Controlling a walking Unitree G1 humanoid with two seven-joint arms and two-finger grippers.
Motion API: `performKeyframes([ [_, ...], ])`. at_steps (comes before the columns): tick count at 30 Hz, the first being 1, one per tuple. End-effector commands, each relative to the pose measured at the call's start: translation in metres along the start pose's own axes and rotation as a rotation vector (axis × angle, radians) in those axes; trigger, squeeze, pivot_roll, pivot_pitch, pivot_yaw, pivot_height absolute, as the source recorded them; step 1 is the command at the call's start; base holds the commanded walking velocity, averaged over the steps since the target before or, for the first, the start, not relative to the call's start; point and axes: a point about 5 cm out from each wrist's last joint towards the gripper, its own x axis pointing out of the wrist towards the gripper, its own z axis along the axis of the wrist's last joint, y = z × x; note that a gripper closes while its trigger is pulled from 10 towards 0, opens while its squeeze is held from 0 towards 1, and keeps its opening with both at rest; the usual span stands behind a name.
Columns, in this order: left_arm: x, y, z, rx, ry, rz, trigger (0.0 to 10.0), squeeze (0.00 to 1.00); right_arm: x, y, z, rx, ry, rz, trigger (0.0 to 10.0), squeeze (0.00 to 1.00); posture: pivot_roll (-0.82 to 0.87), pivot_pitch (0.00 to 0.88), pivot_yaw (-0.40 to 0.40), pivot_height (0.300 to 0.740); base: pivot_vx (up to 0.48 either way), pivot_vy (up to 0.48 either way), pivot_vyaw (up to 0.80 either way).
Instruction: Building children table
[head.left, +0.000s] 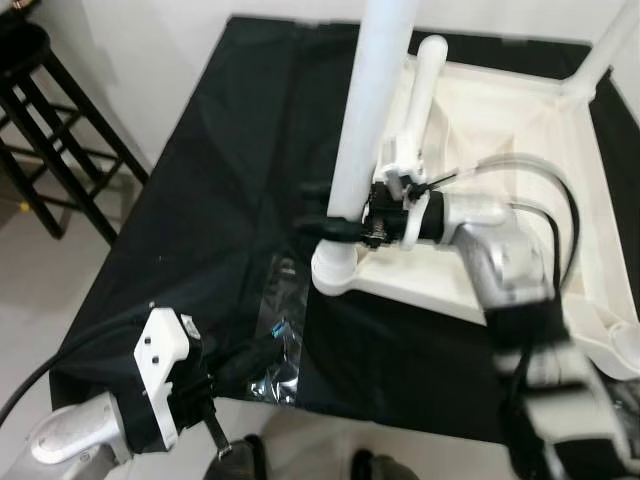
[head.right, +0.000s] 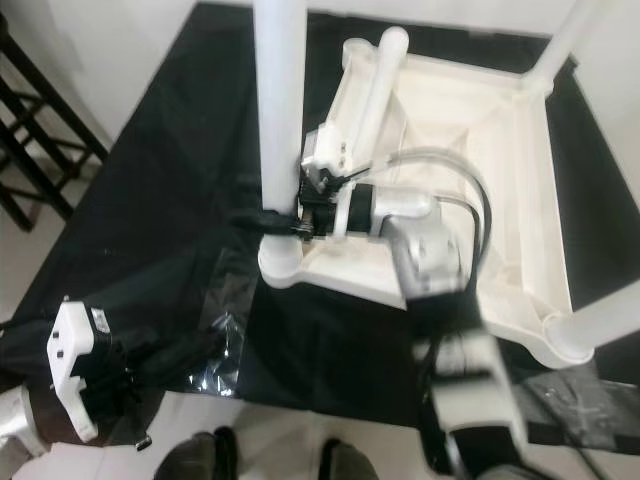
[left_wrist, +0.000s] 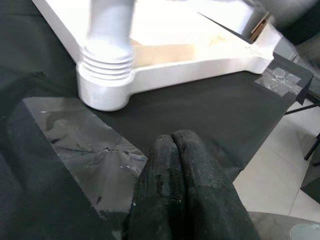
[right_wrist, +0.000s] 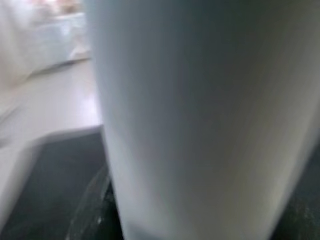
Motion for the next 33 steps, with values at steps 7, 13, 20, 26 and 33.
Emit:
performKeyframes([
  [7,0.003,0.008,-0.003,-0.008,0.015,-0.015,10.0,0.00,-0.023,0.066,-0.069,0.280,0.197,-0.429,0.0,0.00,0.07,0.253,-0.018,0.740,0.000,0.000,0.00],
  [13,0.007,0.012,-0.004,-0.006,0.014,-0.021,10.0,0.00,-0.010,0.055,-0.064,0.174,0.197,-0.347,8.9,0.00,0.07,0.241,-0.028,0.740,0.000,0.000,0.00],
  [20,0.010,0.013,-0.006,0.004,0.008,0.001,10.0,0.00,0.004,0.068,-0.033,0.119,0.176,0.242,10.0,1.00,0.08,0.222,-0.027,0.740,0.000,0.000,0.00],
  [26,0.011,0.011,-0.008,-0.005,0.015,-0.007,10.0,0.00,0.010,0.029,-0.010,0.073,0.120,0.428,10.0,0.00,0.10,0.212,-0.044,0.740,0.000,0.000,0.00],
  [33,0.013,0.011,-0.011,-0.006,0.017,-0.005,10.0,0.00,0.025,-0.007,0.001,0.118,0.120,0.538,10.0,0.00,0.12,0.200,-0.052,0.740,0.000,0.000,0.00],
])
